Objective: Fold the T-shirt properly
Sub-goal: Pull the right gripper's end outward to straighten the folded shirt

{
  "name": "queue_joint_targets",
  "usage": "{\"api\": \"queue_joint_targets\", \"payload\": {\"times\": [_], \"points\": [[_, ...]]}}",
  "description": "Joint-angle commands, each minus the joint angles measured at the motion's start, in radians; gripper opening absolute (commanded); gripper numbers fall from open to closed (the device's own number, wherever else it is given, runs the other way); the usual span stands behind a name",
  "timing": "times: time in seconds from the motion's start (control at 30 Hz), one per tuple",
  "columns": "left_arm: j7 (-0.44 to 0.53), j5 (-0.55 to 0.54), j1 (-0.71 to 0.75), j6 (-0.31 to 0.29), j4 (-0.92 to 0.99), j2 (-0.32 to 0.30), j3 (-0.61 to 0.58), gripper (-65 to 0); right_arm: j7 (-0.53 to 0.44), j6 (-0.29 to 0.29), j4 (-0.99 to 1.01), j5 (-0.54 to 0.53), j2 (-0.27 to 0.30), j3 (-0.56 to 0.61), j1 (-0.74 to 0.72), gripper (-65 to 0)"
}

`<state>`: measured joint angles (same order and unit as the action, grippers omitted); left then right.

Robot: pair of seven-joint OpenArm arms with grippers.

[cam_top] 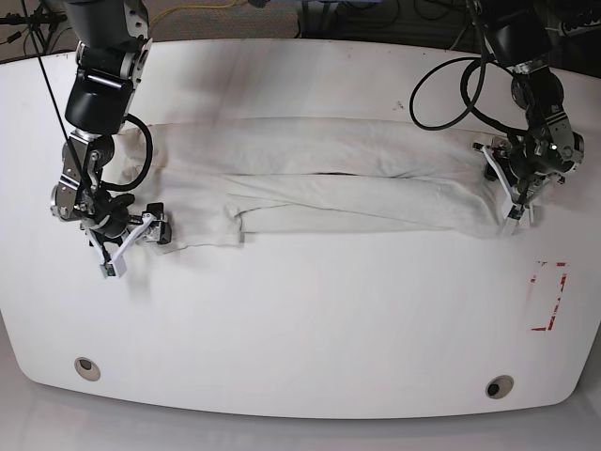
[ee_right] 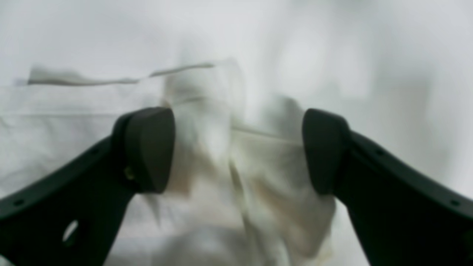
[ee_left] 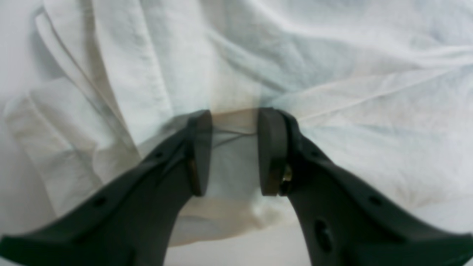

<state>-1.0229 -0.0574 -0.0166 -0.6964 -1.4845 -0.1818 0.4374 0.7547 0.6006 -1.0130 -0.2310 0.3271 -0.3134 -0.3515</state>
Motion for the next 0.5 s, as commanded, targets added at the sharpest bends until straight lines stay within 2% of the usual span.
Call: {"api": "queue_joint_targets", "payload": {"times": [0.0,0.27,0.33,0.4,0.47], "points": [[-0.055,0.037,0.008,-0.002,0.003,-0.008,-0.001,-43.9,-0.053,-0.003,-0.014,-0.014,0.013,0.041,-0.033,-14.1],[-0.055,0.037,0.01,-0.002,0.003,-0.006,-0.001,-43.9,-0.074,-0.005,-0.011,-0.015,0.01,0.109,-0.033,-14.3],[-0.055,0.037,0.01,-0.002,0.003,-0.006,-0.001,-43.9,-0.074,-0.005,-0.011,-0.015,0.01,0.109,-0.033,-16.2],[-0.055,0.037,0.01,-0.002,0.003,-0.006,-0.001,-43.9,-0.076,-0.005,-0.011,-0.015,0.01,0.109,-0.033,-20.9],[-0.055,0.037,0.01,-0.002,0.003,-0.006,-0.001,-43.9,-0.076,-0.005,-0.011,-0.015,0.01,0.109,-0.033,-31.7]]}}
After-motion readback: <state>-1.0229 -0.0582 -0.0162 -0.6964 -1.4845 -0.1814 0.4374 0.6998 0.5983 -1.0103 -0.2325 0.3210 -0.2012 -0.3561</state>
